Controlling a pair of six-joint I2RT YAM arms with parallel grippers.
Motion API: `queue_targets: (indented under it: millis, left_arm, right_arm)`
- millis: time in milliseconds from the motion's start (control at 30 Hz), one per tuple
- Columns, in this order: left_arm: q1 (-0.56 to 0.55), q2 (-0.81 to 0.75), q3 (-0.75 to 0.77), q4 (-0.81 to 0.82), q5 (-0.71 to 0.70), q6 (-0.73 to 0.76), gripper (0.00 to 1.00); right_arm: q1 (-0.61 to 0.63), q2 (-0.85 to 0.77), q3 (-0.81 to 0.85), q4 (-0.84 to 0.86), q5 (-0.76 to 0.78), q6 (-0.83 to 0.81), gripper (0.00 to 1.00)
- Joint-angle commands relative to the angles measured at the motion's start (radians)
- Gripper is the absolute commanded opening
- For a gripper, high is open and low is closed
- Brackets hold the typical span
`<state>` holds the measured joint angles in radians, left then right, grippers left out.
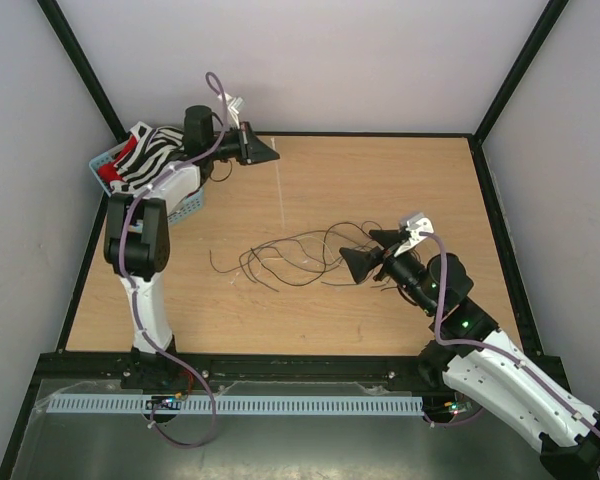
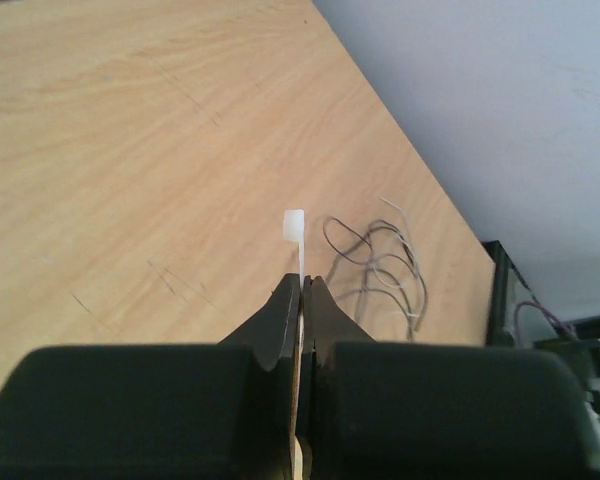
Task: Zip-tie the wires
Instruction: Tie the cable at the center of the board.
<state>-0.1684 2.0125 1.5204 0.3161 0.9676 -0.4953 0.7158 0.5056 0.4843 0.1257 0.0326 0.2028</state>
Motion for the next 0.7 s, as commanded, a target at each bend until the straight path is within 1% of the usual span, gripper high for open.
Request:
queue_targets:
  millis: [0, 133, 300, 400, 533, 667]
  left_arm:
    - [-0.005, 0.096, 0.128, 0.026, 0.004, 0.124, 0.00]
    - [-0.006, 0.178, 0.203, 0.026, 0.004, 0.158, 0.00]
    - [-0.010, 0.236, 0.203, 0.025, 0.015, 0.165, 0.00]
    - [-0.023, 0.239, 0.160, 0.025, 0.021, 0.184, 0.00]
    - [-0.045, 0.205, 0.067, 0.025, 0.014, 0.225, 0.00]
    - [-0.069, 0.154, -0.022, 0.024, 0.027, 0.261, 0.00]
  right_arm:
    - [0.005, -0.015, -0.008, -0.001, -0.011, -0.035, 0.94]
    - [0.005, -0.043, -0.025, 0.006, -0.005, -0.077, 0.94]
    - [0.005, -0.103, -0.063, 0.040, -0.001, -0.139, 0.94]
    - [0.005, -0.120, -0.082, 0.061, -0.021, -0.176, 0.94]
    - [0.005, -0.111, -0.102, 0.081, -0.063, -0.215, 0.93]
    - [0.005, -0.045, -0.104, 0.044, -0.090, -0.282, 0.88]
